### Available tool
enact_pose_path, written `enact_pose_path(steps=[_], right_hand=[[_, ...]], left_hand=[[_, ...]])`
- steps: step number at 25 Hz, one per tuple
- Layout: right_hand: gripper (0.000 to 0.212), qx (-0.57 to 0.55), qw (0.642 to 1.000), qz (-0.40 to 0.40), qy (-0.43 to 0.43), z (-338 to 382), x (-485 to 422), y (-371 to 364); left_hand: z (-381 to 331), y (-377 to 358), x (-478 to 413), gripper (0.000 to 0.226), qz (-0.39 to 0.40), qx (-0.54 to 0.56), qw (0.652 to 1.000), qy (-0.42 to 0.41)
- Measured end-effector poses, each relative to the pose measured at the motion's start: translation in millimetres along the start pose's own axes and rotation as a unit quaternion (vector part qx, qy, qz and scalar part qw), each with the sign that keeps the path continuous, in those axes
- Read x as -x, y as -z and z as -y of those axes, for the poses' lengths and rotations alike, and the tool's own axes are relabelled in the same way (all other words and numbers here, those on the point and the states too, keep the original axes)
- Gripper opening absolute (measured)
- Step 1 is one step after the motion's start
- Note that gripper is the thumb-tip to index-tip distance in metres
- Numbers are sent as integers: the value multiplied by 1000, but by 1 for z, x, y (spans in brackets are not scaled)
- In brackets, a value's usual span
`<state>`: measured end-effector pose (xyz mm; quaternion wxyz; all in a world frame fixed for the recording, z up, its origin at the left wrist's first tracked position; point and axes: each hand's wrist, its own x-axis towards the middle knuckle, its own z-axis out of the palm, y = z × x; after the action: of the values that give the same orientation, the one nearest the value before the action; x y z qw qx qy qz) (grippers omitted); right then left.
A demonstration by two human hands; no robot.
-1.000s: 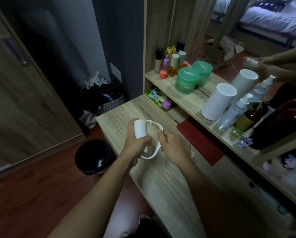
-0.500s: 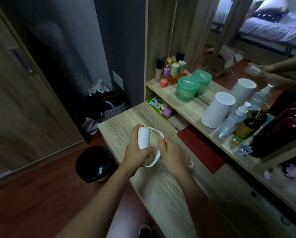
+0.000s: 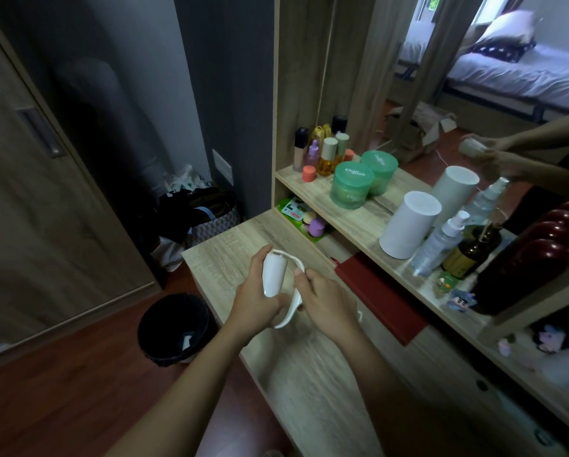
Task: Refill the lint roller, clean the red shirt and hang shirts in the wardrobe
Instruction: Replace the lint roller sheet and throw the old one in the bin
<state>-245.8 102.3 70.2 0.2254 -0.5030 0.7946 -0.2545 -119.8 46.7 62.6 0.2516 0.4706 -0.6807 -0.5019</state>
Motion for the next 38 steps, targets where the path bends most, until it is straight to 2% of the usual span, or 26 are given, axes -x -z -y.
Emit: enact_pose_path(steps=[3, 5, 7, 12, 16, 19, 22, 29, 35, 38], right_hand=[[47, -115, 987, 109, 40, -7, 3, 12], [42, -61, 985, 144, 76, -14, 13, 13], [29, 16, 989, 113, 95, -19, 22, 7], [22, 36, 995, -20, 86, -16, 27, -11], [26, 37, 996, -57, 65, -19, 26, -11], [29, 12, 996, -72, 57, -21, 24, -14], [29, -16, 995, -83, 49, -23, 24, -16], [26, -2, 994, -62, 86, -19, 24, -8], [19, 44, 977, -113, 178, -23, 25, 1], [21, 47, 971, -133, 195, -26, 24, 0]], left_hand=[[-2, 13, -6, 83, 5, -18, 1000, 14], [-3, 22, -9, 68, 0, -63, 998, 13], [-5, 28, -8, 60, -8, -117, 993, -15], [-3, 18, 4, 67, -78, -221, 968, -92], [2, 23, 5, 72, -46, -107, 989, -87], [5, 30, 5, 64, -4, -80, 991, -106], [6, 35, 9, 59, -10, -17, 991, -129], [10, 35, 12, 64, -38, 13, 981, -187], [12, 31, 23, 70, -93, 0, 957, -275], [12, 30, 25, 70, -99, -5, 952, -290]])
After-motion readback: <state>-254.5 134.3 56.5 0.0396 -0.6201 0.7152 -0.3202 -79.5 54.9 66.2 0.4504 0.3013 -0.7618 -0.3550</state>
